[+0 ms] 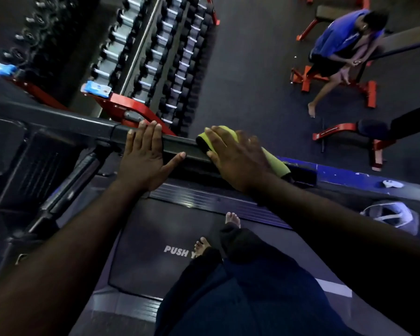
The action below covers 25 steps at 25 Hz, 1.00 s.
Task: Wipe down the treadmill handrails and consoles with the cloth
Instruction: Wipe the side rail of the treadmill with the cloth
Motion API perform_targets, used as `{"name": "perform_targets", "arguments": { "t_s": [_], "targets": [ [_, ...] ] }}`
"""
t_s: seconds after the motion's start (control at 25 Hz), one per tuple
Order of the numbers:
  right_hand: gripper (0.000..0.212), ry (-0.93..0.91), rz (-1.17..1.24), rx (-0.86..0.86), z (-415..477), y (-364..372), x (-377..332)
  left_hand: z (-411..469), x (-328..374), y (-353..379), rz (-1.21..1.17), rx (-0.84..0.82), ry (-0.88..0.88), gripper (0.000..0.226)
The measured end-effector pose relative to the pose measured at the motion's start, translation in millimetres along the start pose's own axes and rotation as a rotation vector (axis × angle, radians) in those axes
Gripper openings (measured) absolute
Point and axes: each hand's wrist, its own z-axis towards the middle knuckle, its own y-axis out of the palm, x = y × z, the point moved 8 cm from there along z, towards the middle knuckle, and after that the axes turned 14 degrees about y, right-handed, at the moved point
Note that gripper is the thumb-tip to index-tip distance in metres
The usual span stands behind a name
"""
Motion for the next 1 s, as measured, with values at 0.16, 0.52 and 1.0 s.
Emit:
{"name": "perform_targets", "arguments": {
  "t_s": [0.16, 0.52, 1.0],
  "targets": [
    [0.063, -0.061, -0.043, -0.059, -41, -2, 84, 0, 3, -8, 0.006, -0.042, -0.063, 0.114],
    [0.061, -0.257, -0.005, -0.014, -35, -16, 84, 7, 29, 2, -0.06, -0.015, -0.4, 0.117],
    [0.065, -0.364, 0.133, -0.266, -54, -11, 178, 17, 123, 11, -0.166, 0.401, -0.911, 0.092]
  ]
}}
